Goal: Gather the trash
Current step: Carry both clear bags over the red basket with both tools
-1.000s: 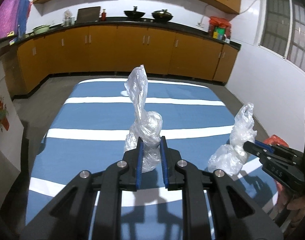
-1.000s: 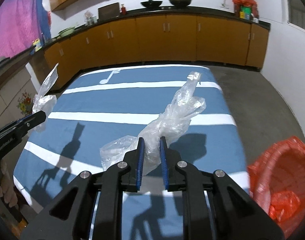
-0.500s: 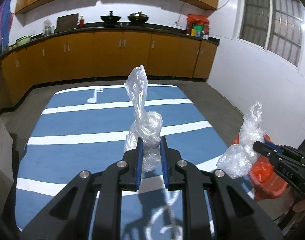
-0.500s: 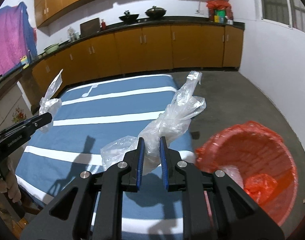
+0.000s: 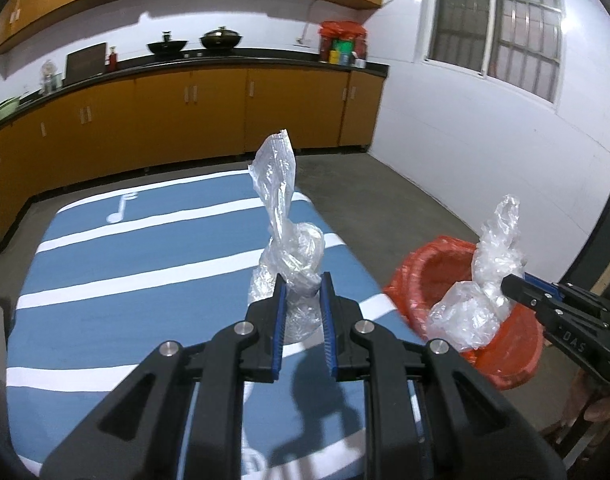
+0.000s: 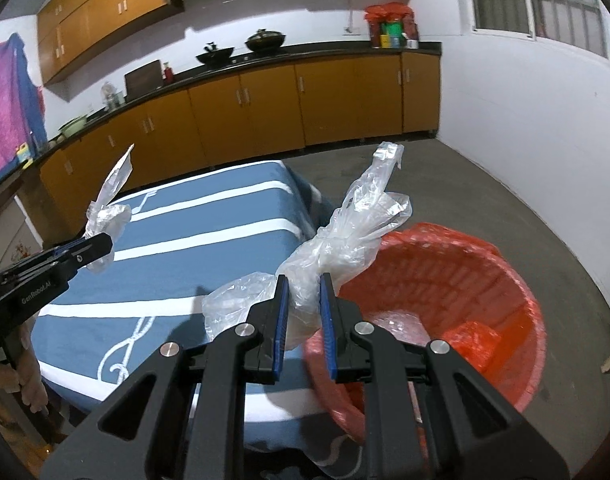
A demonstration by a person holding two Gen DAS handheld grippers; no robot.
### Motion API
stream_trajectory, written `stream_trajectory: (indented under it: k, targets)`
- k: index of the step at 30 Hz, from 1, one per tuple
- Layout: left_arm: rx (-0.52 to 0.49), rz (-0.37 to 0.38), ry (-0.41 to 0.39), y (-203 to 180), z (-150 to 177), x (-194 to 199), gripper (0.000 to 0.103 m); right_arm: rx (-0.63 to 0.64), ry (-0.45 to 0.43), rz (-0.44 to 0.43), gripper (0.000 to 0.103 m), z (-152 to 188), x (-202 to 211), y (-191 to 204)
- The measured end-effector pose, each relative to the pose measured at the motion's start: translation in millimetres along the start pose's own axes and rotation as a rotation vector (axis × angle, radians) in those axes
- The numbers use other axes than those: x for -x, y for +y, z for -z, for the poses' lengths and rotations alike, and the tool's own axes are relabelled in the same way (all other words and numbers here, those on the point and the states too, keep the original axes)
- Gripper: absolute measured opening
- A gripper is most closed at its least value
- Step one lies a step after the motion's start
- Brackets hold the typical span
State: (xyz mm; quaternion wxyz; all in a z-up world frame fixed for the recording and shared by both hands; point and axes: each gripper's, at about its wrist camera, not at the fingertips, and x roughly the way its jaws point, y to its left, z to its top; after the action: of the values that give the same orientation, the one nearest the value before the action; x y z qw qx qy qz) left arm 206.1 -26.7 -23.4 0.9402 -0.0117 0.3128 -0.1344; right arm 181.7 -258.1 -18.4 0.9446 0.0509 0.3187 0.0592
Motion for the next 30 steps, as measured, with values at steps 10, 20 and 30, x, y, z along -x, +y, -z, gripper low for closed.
stream_trajectory:
  k: [10, 20, 30]
  targets:
    - [-0.072, 0.086, 0.034, -57, 3, -21, 0.017, -0.073, -0.005, 0.075, 0.016, 12, 15, -50]
    - [-0.130, 0.169, 0.080, -103, 7, -46, 0.017, -0.133, 0.007, 0.136, 0.016, 24, 21, -90]
    - [-0.147, 0.291, 0.124, -137, 6, -76, 0.017, -0.176, 0.015, 0.178, 0.016, 24, 21, -122]
